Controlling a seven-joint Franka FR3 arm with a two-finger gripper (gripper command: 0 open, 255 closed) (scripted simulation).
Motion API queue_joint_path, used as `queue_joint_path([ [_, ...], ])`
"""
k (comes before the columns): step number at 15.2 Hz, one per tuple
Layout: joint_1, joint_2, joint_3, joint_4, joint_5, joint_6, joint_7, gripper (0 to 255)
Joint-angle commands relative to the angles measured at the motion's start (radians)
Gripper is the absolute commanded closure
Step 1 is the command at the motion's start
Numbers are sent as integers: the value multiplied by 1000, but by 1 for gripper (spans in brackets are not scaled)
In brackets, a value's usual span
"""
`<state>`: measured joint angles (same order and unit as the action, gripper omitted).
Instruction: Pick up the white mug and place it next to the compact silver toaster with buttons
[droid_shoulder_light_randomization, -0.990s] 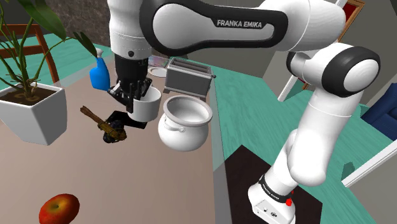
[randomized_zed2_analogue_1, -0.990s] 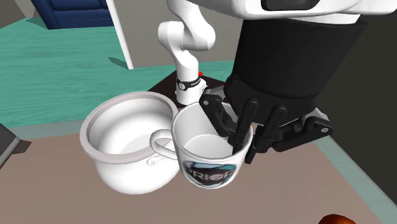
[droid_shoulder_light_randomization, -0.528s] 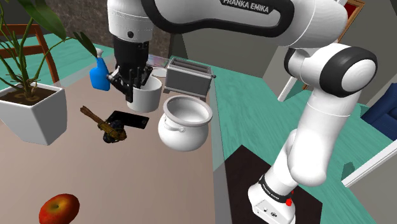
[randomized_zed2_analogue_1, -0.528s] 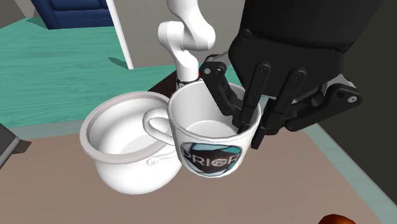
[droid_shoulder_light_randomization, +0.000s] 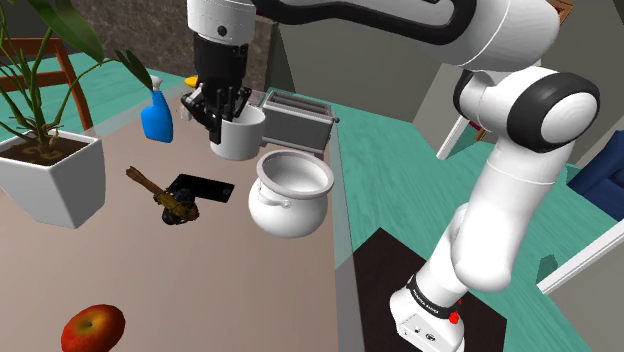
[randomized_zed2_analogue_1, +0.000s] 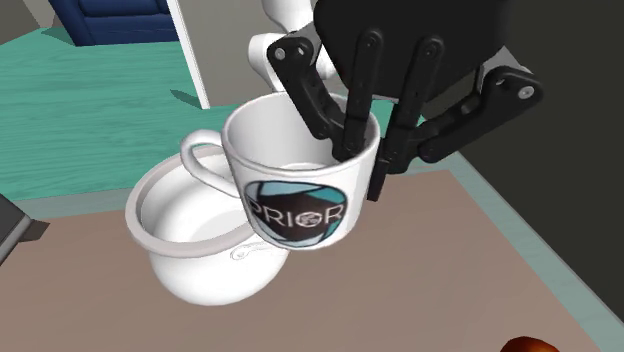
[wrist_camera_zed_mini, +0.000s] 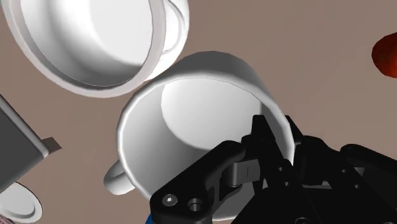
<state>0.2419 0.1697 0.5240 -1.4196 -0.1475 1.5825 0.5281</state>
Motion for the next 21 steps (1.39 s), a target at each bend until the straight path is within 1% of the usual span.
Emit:
queue_joint_path([
  [1, -43, -60, -18, -72, 33, 25, -55, 255],
  [6, -123, -172, -80, -199, 90, 61, -194, 255],
  [11, -186, -251, -150, -287, 123, 83, -329, 255],
  [16, -240, -299, -224, -342, 137, 97, -459, 255],
  [21, -291, -319, -297, -367, 138, 106, -583, 255],
])
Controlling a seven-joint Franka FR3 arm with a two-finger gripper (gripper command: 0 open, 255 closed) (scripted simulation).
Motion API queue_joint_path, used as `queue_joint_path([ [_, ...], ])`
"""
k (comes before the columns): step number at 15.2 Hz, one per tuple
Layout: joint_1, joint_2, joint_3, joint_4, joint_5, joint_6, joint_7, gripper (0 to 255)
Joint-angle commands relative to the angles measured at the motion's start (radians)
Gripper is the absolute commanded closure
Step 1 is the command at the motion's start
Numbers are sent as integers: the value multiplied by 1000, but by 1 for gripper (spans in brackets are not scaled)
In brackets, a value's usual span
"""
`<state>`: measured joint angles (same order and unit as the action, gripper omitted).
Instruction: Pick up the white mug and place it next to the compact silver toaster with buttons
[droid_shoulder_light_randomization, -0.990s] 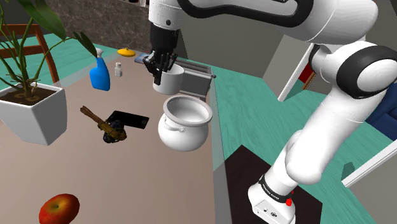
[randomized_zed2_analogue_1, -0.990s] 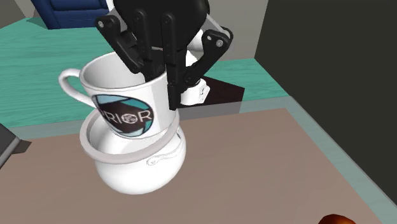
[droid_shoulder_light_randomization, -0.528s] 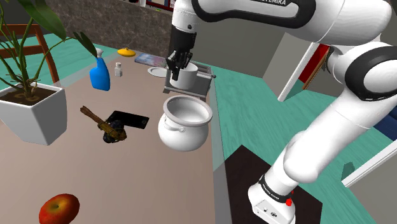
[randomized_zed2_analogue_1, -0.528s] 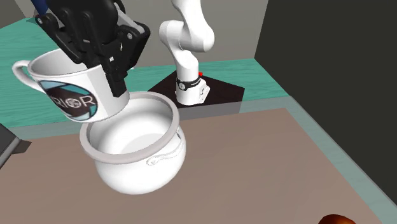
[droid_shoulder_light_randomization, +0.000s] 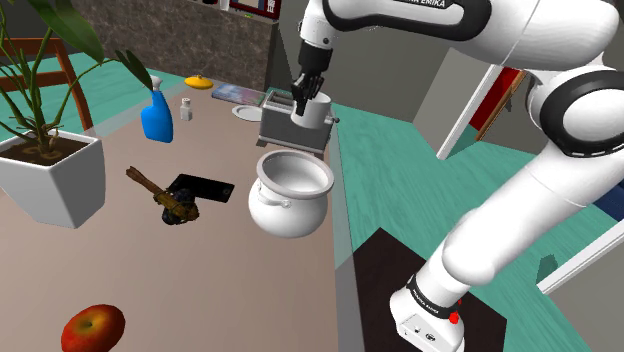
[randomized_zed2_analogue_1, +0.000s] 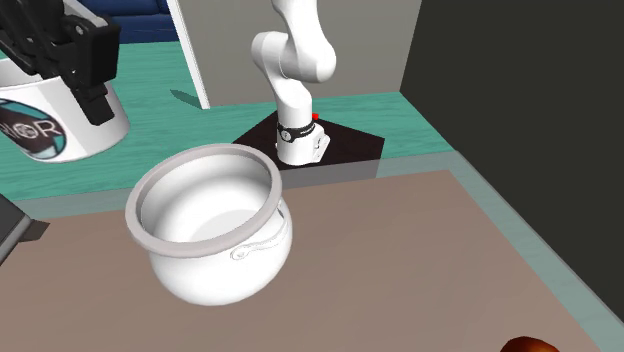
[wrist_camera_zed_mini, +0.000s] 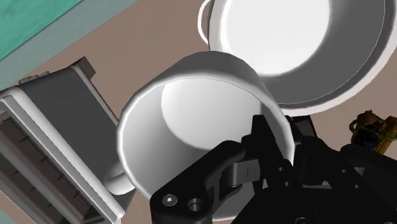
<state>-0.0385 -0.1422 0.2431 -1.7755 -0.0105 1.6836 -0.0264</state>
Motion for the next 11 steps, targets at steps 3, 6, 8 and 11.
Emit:
queue_joint_path([
  [3, -42, -6, -58, -12, -2, 9, -101, 255],
  [6, -73, 5, -99, -2, -6, 11, -172, 255],
  [8, -93, 17, -126, 10, -8, 12, -218, 255],
  [11, -124, 42, -165, 38, -11, 11, -287, 255],
])
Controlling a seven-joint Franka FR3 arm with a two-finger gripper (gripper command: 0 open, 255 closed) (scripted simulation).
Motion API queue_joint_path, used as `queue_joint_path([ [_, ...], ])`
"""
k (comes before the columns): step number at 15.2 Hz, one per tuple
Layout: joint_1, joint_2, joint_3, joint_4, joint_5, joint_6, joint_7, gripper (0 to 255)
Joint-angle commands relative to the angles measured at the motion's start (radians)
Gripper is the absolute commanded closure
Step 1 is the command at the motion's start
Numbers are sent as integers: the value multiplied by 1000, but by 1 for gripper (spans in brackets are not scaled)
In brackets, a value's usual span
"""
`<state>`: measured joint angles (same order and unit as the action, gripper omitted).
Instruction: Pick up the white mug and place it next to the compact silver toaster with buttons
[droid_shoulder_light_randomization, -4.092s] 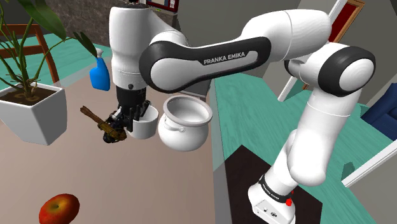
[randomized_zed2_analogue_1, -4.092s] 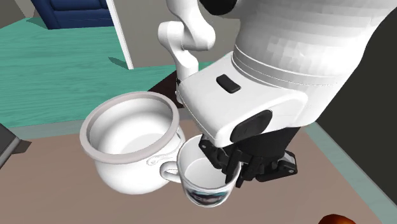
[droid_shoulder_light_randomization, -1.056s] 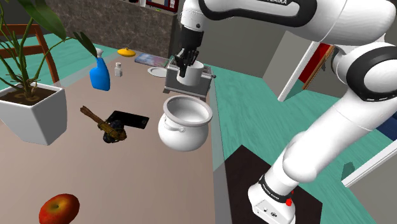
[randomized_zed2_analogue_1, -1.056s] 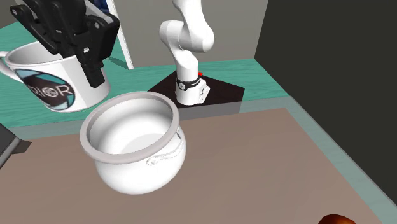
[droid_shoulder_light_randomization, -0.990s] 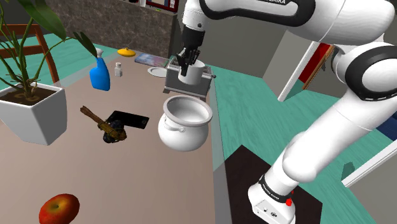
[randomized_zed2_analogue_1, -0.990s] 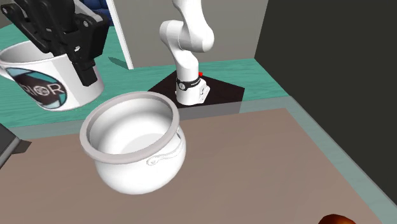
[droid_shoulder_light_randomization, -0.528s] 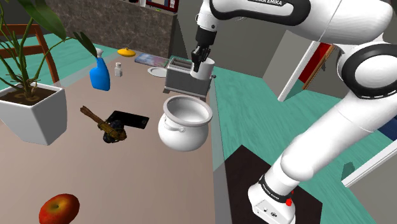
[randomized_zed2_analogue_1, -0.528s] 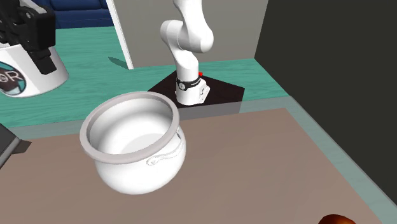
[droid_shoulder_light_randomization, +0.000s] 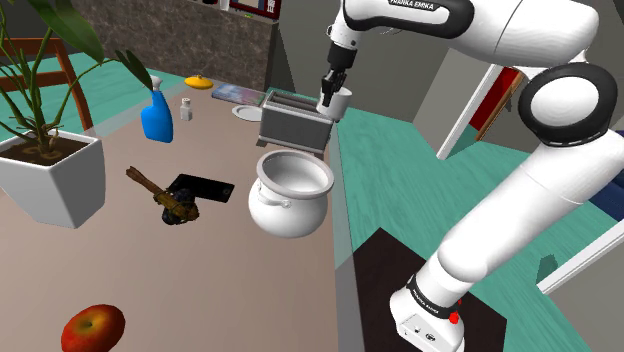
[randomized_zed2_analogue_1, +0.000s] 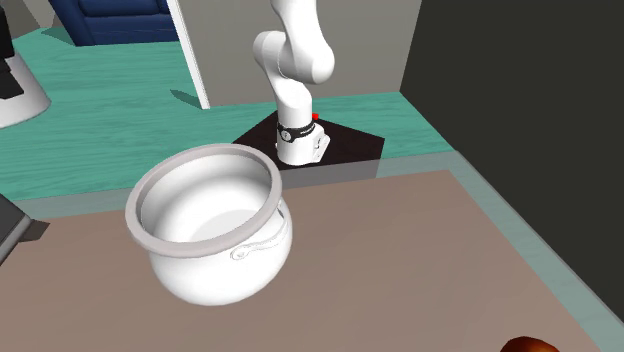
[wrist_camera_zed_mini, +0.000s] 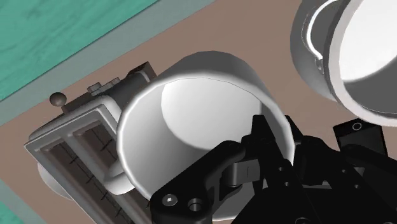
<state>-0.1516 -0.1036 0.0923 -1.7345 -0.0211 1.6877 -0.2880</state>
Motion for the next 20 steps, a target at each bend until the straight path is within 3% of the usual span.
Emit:
queue_joint_path([
  [1, -21, 14, -26, 9, -1, 7, -49, 255],
  [3, -50, 49, -61, 49, -2, 3, -112, 255],
  [20, -50, 39, -61, -192, -3, 234, -107, 255],
])
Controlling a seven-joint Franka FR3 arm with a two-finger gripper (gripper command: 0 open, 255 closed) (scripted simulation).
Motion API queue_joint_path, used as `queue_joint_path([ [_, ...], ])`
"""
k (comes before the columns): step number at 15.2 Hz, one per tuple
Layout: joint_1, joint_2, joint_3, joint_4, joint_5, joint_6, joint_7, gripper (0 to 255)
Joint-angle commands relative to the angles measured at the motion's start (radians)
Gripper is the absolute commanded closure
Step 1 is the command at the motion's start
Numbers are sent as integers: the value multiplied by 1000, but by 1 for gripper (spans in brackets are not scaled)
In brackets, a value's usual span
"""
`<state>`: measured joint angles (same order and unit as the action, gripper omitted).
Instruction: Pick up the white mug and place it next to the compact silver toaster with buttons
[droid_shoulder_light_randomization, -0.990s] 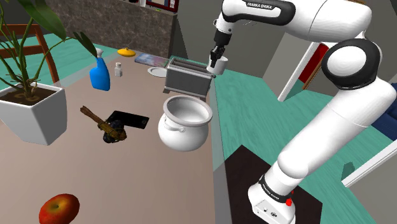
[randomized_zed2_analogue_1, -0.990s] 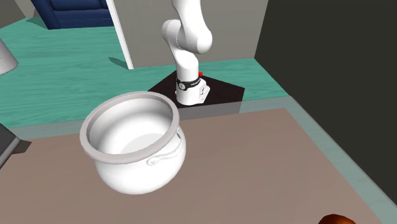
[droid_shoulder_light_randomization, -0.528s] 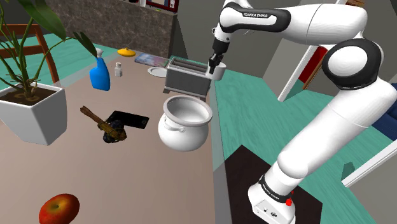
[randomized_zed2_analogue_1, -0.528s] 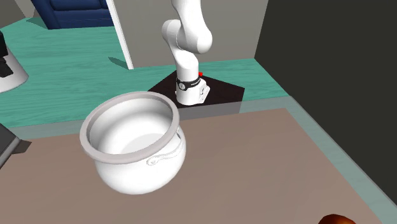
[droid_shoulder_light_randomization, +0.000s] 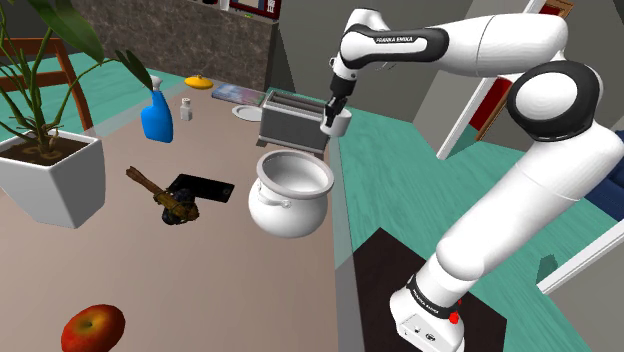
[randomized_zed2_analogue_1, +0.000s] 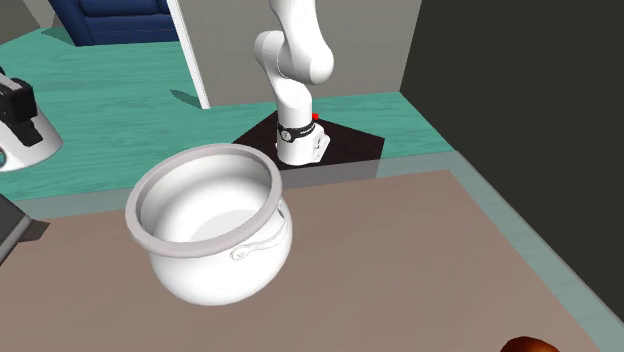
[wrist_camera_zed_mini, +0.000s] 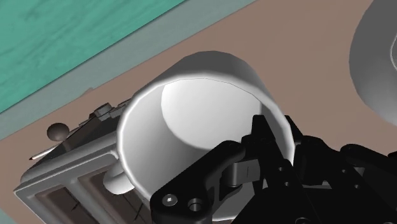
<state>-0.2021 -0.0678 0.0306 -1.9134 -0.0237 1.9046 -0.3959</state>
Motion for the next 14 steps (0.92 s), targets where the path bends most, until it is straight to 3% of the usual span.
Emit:
queue_joint_path([
  [1, 0, 5, 0, -25, 0, 31, 1, 255],
  [14, 0, 42, 0, -159, -4, 202, 6, 255],
])
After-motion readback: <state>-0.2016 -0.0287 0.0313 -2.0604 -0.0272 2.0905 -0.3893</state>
